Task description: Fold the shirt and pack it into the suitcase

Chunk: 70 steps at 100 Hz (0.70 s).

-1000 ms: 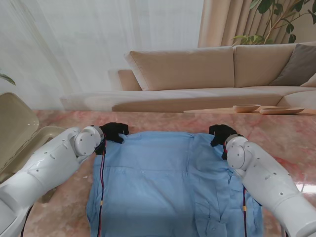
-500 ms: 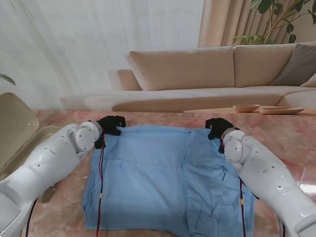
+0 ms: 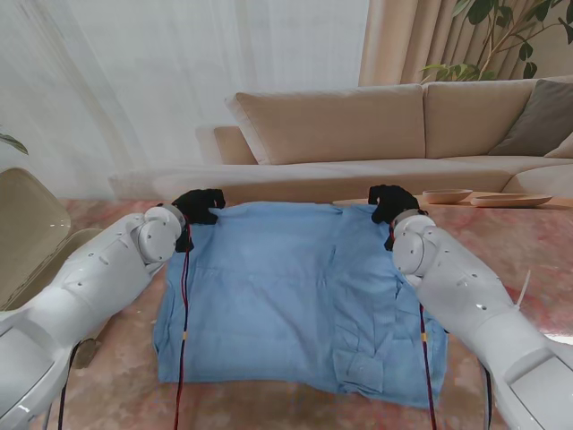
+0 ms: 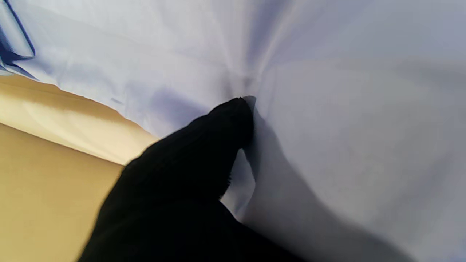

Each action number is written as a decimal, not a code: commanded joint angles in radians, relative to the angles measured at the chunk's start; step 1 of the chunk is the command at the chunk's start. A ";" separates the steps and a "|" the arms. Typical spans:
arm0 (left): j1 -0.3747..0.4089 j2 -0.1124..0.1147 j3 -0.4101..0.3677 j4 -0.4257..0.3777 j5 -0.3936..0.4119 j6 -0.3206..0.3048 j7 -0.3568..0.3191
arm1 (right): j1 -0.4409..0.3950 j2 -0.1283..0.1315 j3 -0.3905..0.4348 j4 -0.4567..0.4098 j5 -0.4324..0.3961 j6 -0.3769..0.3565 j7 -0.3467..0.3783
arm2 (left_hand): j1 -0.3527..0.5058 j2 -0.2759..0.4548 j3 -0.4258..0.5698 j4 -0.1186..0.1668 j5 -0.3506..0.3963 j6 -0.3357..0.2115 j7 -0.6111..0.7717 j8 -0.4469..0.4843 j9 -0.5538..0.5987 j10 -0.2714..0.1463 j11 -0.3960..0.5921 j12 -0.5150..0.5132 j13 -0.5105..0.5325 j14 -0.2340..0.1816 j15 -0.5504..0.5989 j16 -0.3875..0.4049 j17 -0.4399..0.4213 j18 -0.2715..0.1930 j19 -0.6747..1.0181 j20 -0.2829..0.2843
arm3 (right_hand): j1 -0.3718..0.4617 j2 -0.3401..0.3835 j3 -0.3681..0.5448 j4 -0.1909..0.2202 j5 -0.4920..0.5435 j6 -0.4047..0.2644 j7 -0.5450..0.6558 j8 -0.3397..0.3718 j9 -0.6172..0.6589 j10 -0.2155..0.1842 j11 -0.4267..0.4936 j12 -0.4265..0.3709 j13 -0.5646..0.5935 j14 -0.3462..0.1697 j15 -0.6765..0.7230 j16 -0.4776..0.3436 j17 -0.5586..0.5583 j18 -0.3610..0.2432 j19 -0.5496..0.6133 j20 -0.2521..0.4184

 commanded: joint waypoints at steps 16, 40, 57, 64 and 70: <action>-0.028 -0.022 -0.022 0.001 0.007 0.012 0.068 | 0.030 -0.028 0.000 0.014 0.006 0.001 -0.063 | 0.060 0.041 -0.024 0.034 -0.034 0.014 0.006 0.022 -0.011 0.002 0.044 0.010 0.007 0.021 0.029 0.020 -0.009 -0.009 0.066 0.013 | 0.038 0.013 0.058 0.048 -0.019 -0.027 0.067 0.007 -0.015 0.148 0.076 0.037 0.056 -0.101 0.051 0.068 -0.085 0.018 0.060 0.076; 0.011 0.007 -0.080 -0.113 0.048 0.037 0.084 | 0.001 -0.011 0.047 -0.054 -0.041 -0.018 -0.088 | 0.064 0.040 -0.031 0.036 -0.033 0.013 0.008 0.022 -0.012 0.001 0.049 0.006 0.009 0.022 0.031 0.020 -0.008 -0.009 0.066 0.014 | 0.039 0.015 0.060 0.045 -0.020 -0.030 0.073 0.005 -0.018 0.151 0.080 0.035 0.056 -0.107 0.052 0.070 0.044 -0.074 0.117 0.076; 0.086 0.048 -0.150 -0.253 0.100 0.064 0.059 | -0.054 0.012 0.116 -0.135 -0.090 -0.042 -0.096 | 0.067 0.036 -0.034 0.036 -0.027 0.016 0.008 0.021 -0.008 0.004 0.049 0.001 0.010 0.027 0.030 0.019 -0.009 -0.005 0.066 0.016 | 0.038 0.018 0.060 0.045 -0.018 -0.035 0.073 0.003 -0.018 0.150 0.081 0.033 0.056 -0.107 0.051 0.070 0.051 -0.076 0.116 0.069; 0.123 0.065 -0.184 -0.314 0.130 0.073 0.047 | -0.082 0.023 0.150 -0.171 -0.111 -0.055 -0.093 | 0.066 0.035 -0.035 0.035 -0.027 0.016 0.007 0.021 -0.006 0.004 0.049 -0.001 0.011 0.027 0.030 0.019 -0.009 -0.004 0.066 0.017 | 0.037 0.019 0.058 0.044 -0.017 -0.039 0.073 0.003 -0.019 0.149 0.081 0.031 0.056 -0.107 0.051 0.071 0.051 -0.077 0.116 0.066; 0.158 0.078 -0.216 -0.364 0.151 0.082 0.038 | -0.107 0.031 0.180 -0.198 -0.129 -0.068 -0.093 | 0.067 0.033 -0.035 0.034 -0.027 0.016 0.007 0.021 -0.004 0.005 0.048 -0.002 0.011 0.027 0.030 0.019 -0.009 -0.002 0.066 0.018 | 0.036 0.019 0.057 0.043 -0.017 -0.041 0.073 0.003 -0.019 0.146 0.080 0.031 0.056 -0.107 0.051 0.071 0.051 -0.077 0.117 0.066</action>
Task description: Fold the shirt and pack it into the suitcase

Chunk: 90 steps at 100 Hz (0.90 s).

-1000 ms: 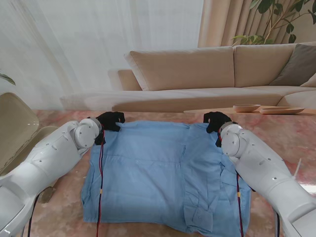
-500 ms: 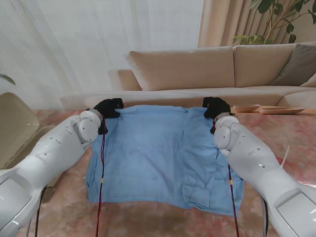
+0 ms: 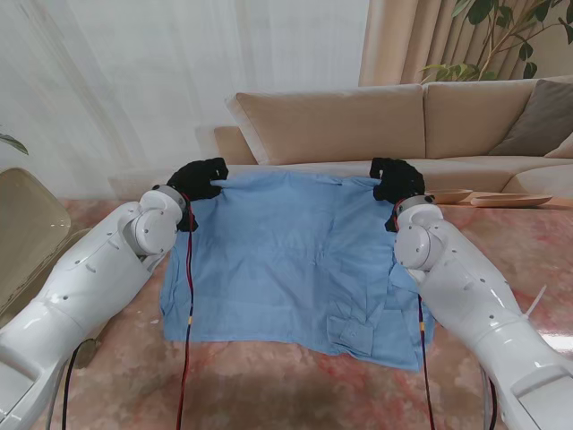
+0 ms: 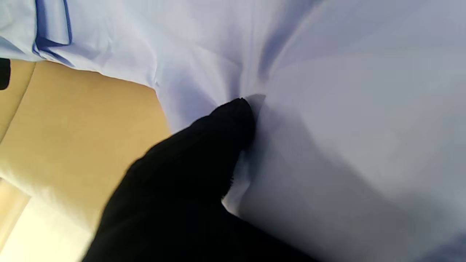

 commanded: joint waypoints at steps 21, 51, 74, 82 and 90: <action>0.147 0.056 -0.118 -0.176 0.078 0.027 -0.040 | -0.114 0.047 0.120 -0.115 -0.070 -0.067 0.018 | 0.053 0.023 -0.022 0.025 -0.027 0.007 0.007 0.020 0.000 -0.005 0.038 0.001 0.011 0.032 0.027 0.018 -0.006 0.002 0.063 0.021 | 0.027 0.011 0.055 0.042 -0.014 -0.035 0.046 0.003 -0.014 0.144 0.073 0.018 0.046 -0.101 0.041 0.045 0.039 -0.075 0.118 0.000; 0.285 0.090 -0.220 -0.343 0.144 0.006 -0.110 | -0.254 0.068 0.233 -0.246 -0.129 -0.140 0.023 | 0.060 0.018 -0.035 0.007 -0.021 0.003 0.002 0.020 0.002 0.030 0.021 0.011 0.007 0.038 0.015 0.015 -0.015 0.010 0.052 0.027 | 0.030 0.004 0.051 0.043 -0.005 -0.037 0.042 0.000 -0.006 0.140 0.067 0.013 0.046 -0.099 0.037 0.044 0.037 -0.074 0.118 -0.003; 0.383 0.106 -0.293 -0.447 0.182 0.011 -0.149 | -0.369 0.078 0.296 -0.339 -0.173 -0.205 0.016 | 0.062 0.016 -0.038 0.002 -0.021 0.003 0.001 0.020 0.005 0.028 0.014 0.019 0.006 0.038 0.013 0.016 -0.016 0.012 0.048 0.029 | 0.029 0.001 0.049 0.044 -0.004 -0.038 0.040 0.001 -0.001 0.138 0.064 0.013 0.046 -0.094 0.035 0.044 0.036 -0.072 0.117 -0.004; 0.419 0.110 -0.316 -0.482 0.188 0.012 -0.163 | -0.407 0.080 0.318 -0.370 -0.188 -0.225 0.009 | 0.061 0.017 -0.038 0.000 -0.021 0.003 0.001 0.020 0.006 0.030 0.013 0.020 0.006 0.038 0.013 0.016 -0.016 0.014 0.048 0.029 | 0.030 -0.001 0.049 0.044 -0.004 -0.038 0.040 0.001 0.001 0.137 0.063 0.012 0.046 -0.092 0.034 0.044 0.035 -0.070 0.116 -0.005; 0.453 0.112 -0.334 -0.512 0.191 0.012 -0.172 | -0.439 0.082 0.336 -0.399 -0.200 -0.241 0.008 | 0.061 0.016 -0.039 -0.002 -0.021 0.002 0.001 0.020 0.009 0.014 0.013 0.021 0.006 0.041 0.011 0.015 -0.017 0.015 0.048 0.030 | 0.029 -0.001 0.048 0.046 -0.002 -0.038 0.038 0.000 0.004 0.136 0.060 0.011 0.046 -0.090 0.033 0.044 0.035 -0.067 0.115 -0.005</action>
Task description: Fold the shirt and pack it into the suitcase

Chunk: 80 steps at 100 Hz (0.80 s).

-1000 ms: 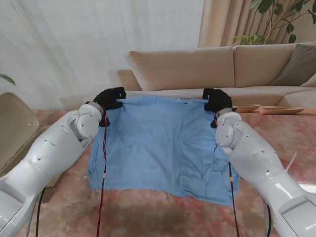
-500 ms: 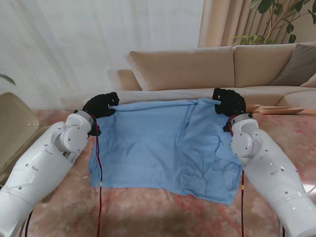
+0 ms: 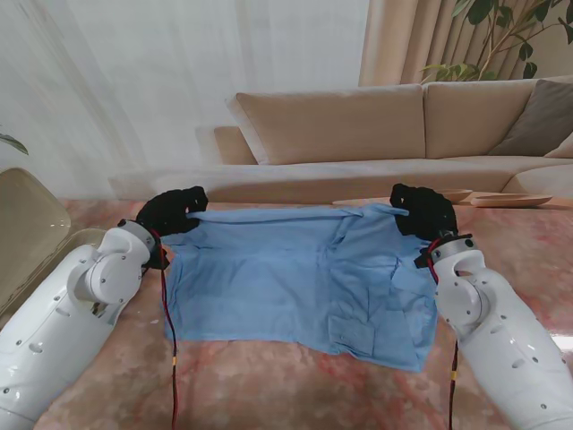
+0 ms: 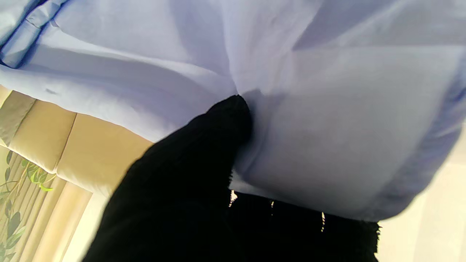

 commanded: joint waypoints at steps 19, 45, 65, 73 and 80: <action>0.105 0.018 -0.031 -0.065 0.023 -0.005 -0.030 | -0.097 0.014 0.041 -0.058 -0.031 -0.036 0.008 | 0.059 0.016 -0.007 -0.012 -0.018 -0.004 -0.003 0.020 0.007 0.017 0.005 0.024 0.001 0.042 0.004 0.013 -0.019 0.009 0.042 0.033 | 0.029 -0.013 0.050 0.045 0.008 -0.026 0.023 -0.005 0.013 0.133 0.056 0.008 0.045 -0.086 0.030 0.044 0.027 -0.059 0.111 -0.004; 0.205 0.026 -0.070 -0.141 0.048 0.002 -0.058 | -0.192 0.020 0.092 -0.112 -0.061 -0.064 0.008 | 0.074 0.016 -0.017 -0.019 -0.015 -0.011 -0.012 0.025 0.007 0.007 0.001 0.029 -0.003 0.044 -0.004 0.011 -0.025 0.011 0.036 0.036 | 0.027 -0.029 0.060 0.040 0.015 -0.026 0.017 -0.005 0.022 0.132 0.052 0.005 0.045 -0.077 0.028 0.044 0.027 -0.050 0.107 -0.002; 0.290 0.030 -0.103 -0.207 0.063 0.022 -0.079 | -0.281 0.023 0.129 -0.162 -0.070 -0.094 0.027 | 0.075 0.019 -0.026 -0.021 -0.014 -0.012 -0.015 0.028 0.005 0.014 -0.002 0.033 -0.008 0.044 -0.008 0.009 -0.031 0.011 0.030 0.036 | 0.023 -0.037 0.062 0.034 0.023 -0.030 0.012 -0.006 0.027 0.129 0.048 0.001 0.045 -0.074 0.029 0.045 0.028 -0.040 0.105 0.000; 0.319 0.032 -0.113 -0.227 0.075 0.027 -0.091 | -0.308 0.024 0.136 -0.174 -0.066 -0.107 0.043 | 0.074 0.023 -0.033 -0.023 -0.017 -0.015 -0.017 0.029 0.002 0.010 -0.004 0.034 -0.013 0.046 -0.012 0.008 -0.037 0.011 0.026 0.036 | 0.023 -0.038 0.063 0.031 0.025 -0.031 0.010 -0.006 0.028 0.129 0.048 0.001 0.044 -0.073 0.028 0.046 0.026 -0.038 0.103 0.001; 0.340 0.034 -0.121 -0.238 0.083 0.030 -0.097 | -0.330 0.025 0.140 -0.182 -0.066 -0.116 0.053 | 0.075 0.026 -0.039 -0.026 -0.018 -0.017 -0.018 0.030 0.000 0.004 -0.005 0.037 -0.018 0.045 -0.015 0.008 -0.042 0.011 0.022 0.036 | 0.022 -0.038 0.062 0.030 0.025 -0.031 0.010 -0.005 0.028 0.129 0.047 0.000 0.044 -0.071 0.027 0.045 0.026 -0.037 0.103 0.001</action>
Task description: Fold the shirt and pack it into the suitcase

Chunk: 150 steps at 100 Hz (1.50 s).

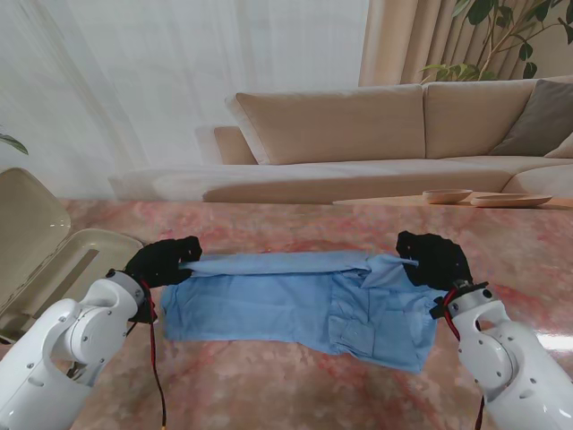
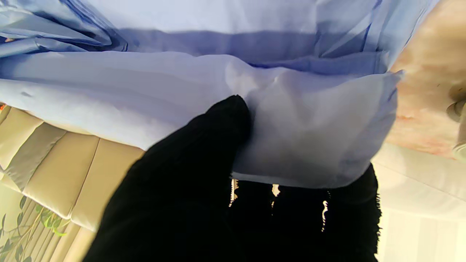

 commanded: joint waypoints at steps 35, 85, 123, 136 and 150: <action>0.094 0.015 -0.004 -0.012 0.018 0.019 -0.053 | -0.098 0.005 0.005 0.002 -0.001 -0.001 0.029 | 0.097 0.041 -0.093 -0.032 -0.026 -0.037 -0.020 0.043 -0.013 -0.014 -0.019 0.039 -0.043 0.042 -0.032 0.006 -0.046 0.005 -0.001 0.035 | 0.015 -0.039 0.051 0.006 0.038 -0.052 -0.006 -0.006 0.035 0.115 0.033 -0.029 0.043 -0.053 0.002 0.036 -0.015 -0.010 0.078 0.014; 0.159 0.022 -0.001 -0.029 0.040 0.062 -0.092 | -0.192 0.007 0.039 -0.040 -0.004 0.008 0.066 | 0.119 0.061 -0.158 -0.040 -0.034 -0.050 -0.031 0.053 -0.028 -0.020 -0.033 0.051 -0.070 0.044 -0.058 -0.003 -0.075 0.009 -0.028 0.039 | -0.003 -0.097 0.007 -0.046 0.097 -0.091 -0.047 -0.036 0.066 0.061 -0.001 -0.148 0.039 0.027 -0.125 -0.013 -0.058 0.042 0.001 -0.010; 0.177 0.029 0.004 -0.050 0.043 0.092 -0.145 | -0.231 0.016 0.080 -0.071 0.004 -0.016 0.153 | 0.135 0.129 -0.320 -0.011 -0.032 -0.015 -0.136 -0.064 -0.065 0.024 -0.158 0.047 -0.145 0.070 -0.151 -0.035 -0.152 0.019 -0.098 0.023 | -0.080 -0.100 -0.086 -0.097 0.087 -0.078 -0.125 -0.129 0.041 0.038 -0.125 -0.219 -0.034 0.106 -0.345 -0.071 -0.192 0.138 -0.161 -0.040; 0.179 0.030 0.002 -0.050 0.039 0.093 -0.150 | -0.248 0.019 0.096 -0.082 0.014 -0.021 0.188 | 0.119 0.161 -0.352 0.001 -0.007 -0.004 -0.184 -0.115 -0.069 0.039 -0.193 0.036 -0.162 0.079 -0.170 -0.042 -0.172 0.023 -0.114 0.020 | -0.145 -0.046 -0.143 -0.101 0.088 -0.036 -0.189 -0.209 0.015 0.061 -0.186 -0.294 -0.071 0.130 -0.433 -0.099 -0.245 0.171 -0.230 -0.046; 0.186 0.033 -0.007 -0.062 0.045 0.094 -0.173 | -0.268 0.021 0.116 -0.097 0.023 -0.024 0.224 | 0.136 0.191 -0.429 0.015 0.008 0.009 -0.233 -0.171 -0.081 0.051 -0.248 0.030 -0.195 0.087 -0.207 -0.054 -0.205 0.027 -0.140 0.014 | -0.214 0.005 -0.197 -0.102 0.093 -0.006 -0.242 -0.243 -0.008 0.073 -0.216 -0.351 -0.103 0.147 -0.496 -0.121 -0.289 0.189 -0.281 -0.051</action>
